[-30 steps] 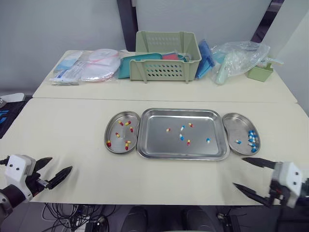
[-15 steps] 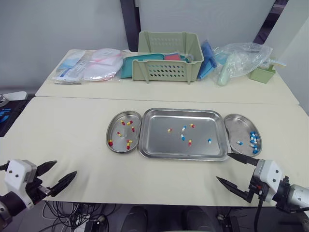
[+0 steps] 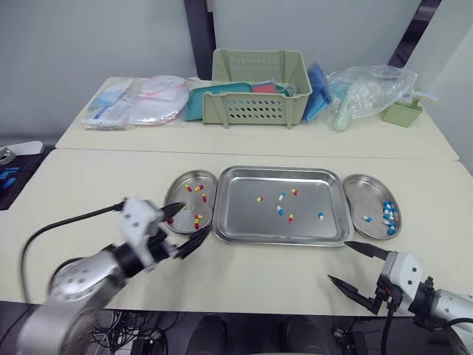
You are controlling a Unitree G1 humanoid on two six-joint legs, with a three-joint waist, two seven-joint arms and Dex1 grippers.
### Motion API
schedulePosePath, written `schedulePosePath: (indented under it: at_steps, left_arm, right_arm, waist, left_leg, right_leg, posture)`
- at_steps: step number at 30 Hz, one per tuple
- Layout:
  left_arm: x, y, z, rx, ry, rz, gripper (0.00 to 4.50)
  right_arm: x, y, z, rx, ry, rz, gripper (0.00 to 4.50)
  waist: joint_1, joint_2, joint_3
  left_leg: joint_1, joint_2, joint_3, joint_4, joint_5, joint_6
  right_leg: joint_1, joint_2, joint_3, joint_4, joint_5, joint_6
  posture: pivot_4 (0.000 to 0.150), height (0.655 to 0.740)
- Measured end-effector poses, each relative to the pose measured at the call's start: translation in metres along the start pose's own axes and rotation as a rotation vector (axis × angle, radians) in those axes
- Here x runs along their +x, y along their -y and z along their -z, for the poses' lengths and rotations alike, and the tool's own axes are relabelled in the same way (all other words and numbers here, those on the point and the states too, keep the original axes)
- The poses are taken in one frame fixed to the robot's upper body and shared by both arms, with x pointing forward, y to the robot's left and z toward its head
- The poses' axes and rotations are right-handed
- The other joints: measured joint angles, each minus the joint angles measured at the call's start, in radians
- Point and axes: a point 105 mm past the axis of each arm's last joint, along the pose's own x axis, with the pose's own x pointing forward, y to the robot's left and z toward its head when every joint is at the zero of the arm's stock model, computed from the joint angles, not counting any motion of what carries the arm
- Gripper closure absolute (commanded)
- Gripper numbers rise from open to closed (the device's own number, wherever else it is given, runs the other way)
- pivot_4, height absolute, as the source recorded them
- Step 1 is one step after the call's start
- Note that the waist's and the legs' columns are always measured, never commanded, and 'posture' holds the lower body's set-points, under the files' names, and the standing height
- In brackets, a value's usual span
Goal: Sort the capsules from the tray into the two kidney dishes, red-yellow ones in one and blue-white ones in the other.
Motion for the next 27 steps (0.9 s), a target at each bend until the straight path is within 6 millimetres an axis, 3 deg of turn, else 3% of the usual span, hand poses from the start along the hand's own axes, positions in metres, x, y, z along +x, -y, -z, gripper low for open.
schedulePosePath:
  at_steps: [3,6,11,18,27]
  left_arm:
    - [0.026,0.008,-0.007,-0.025,0.029,0.004,0.67]
    - [0.041,0.008,-0.009,-0.012,0.019,-0.007,1.59]
    - [0.083,0.015,-0.003,0.016,-0.04,0.033,1.59]
    - [0.13,0.01,-0.001,0.059,-0.122,0.058,1.59]
    - [0.158,0.01,0.013,0.078,-0.224,0.115,1.59]
  right_arm:
    - [0.001,0.0,0.0,0.001,0.001,0.002,0.0]
    - [0.001,0.0,0.0,0.003,-0.001,0.014,0.0]
    - [0.003,0.001,-0.004,-0.005,0.012,0.026,0.0]
    - [0.004,-0.003,-0.001,0.008,0.004,0.038,0.0]
    - [0.004,-0.007,0.002,0.023,0.002,0.056,0.0]
  waist:
    - [-0.001,0.0,0.0]
    - [-0.001,0.001,0.0]
    - [0.004,0.001,0.0]
    - [0.001,0.001,-0.001]
    - [0.001,0.001,-0.001]
  left_leg:
    - [0.0,0.0,0.0,0.0,0.0,0.0]
    - [0.0,0.0,0.0,0.0,0.0,0.0]
    - [-0.001,-0.001,0.0,0.001,0.0,0.0]
    - [-0.001,-0.001,0.0,0.001,0.0,0.0]
    - [-0.001,-0.001,0.0,0.001,0.0,0.0]
  right_leg:
    - [0.0,0.0,0.0,0.0,0.0,0.0]
    - [0.0,0.0,0.0,0.0,0.0,0.0]
    - [0.0,0.0,0.0,0.0,0.0,0.0]
    - [0.0,0.0,0.0,0.0,0.0,0.0]
    - [0.0,0.0,0.0,0.0,0.0,0.0]
  posture:
    - [0.15,0.74]
    - [0.15,0.74]
    - [0.15,0.74]
    - [0.15,0.74]
    - [0.15,0.74]
